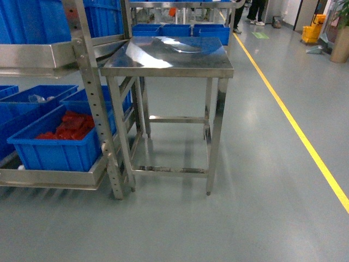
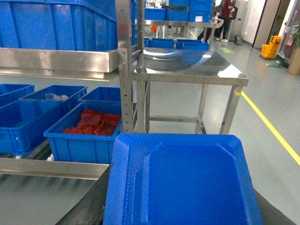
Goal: Sort blue parts and orange caps into right shelf containers
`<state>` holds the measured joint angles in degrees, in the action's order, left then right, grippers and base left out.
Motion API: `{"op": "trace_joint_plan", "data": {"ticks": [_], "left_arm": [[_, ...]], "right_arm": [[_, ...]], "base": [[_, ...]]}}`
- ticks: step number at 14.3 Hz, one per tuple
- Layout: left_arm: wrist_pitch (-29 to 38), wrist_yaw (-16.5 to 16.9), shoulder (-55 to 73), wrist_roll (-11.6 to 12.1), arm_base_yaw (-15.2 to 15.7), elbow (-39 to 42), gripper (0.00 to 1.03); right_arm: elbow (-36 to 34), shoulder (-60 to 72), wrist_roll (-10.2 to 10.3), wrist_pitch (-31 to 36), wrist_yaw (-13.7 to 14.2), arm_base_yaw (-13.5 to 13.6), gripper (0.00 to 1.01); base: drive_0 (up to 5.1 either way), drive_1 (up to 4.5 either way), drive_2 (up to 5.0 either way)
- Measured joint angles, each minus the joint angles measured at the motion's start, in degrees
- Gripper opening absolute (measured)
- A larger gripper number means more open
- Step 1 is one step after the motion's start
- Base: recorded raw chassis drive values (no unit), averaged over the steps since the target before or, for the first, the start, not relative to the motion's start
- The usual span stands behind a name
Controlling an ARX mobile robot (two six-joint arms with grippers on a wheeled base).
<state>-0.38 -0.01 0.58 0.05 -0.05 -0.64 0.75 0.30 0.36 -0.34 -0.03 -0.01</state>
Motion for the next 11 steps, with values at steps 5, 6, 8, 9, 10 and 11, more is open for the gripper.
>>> {"op": "trace_joint_plan", "data": {"ticks": [5, 6, 8, 9, 10, 11], "left_arm": [[0.0, -0.1, 0.0, 0.0, 0.0, 0.0, 0.41], [0.1, 0.0, 0.0, 0.0, 0.0, 0.0, 0.41], [-0.2, 0.0, 0.0, 0.0, 0.0, 0.0, 0.41], [0.3, 0.0, 0.0, 0.0, 0.0, 0.0, 0.41], [-0.2, 0.0, 0.0, 0.0, 0.0, 0.0, 0.41], [0.1, 0.0, 0.0, 0.0, 0.0, 0.0, 0.41]], "right_arm": [[0.0, 0.0, 0.0, 0.1, 0.0, 0.0, 0.43], [0.0, 0.0, 0.0, 0.0, 0.0, 0.0, 0.43], [0.0, 0.0, 0.0, -0.1, 0.0, 0.0, 0.43], [0.0, 0.0, 0.0, 0.2, 0.0, 0.0, 0.43], [0.0, 0.0, 0.0, -0.2, 0.0, 0.0, 0.43], [0.0, 0.0, 0.0, 0.2, 0.0, 0.0, 0.43]], "base": [[-0.1, 4.13, -4.3], [-0.1, 4.09, -4.3], [0.0, 4.22, -4.2], [0.0, 4.27, -4.2], [0.0, 4.25, -4.2], [0.1, 4.3, -4.1]]}}
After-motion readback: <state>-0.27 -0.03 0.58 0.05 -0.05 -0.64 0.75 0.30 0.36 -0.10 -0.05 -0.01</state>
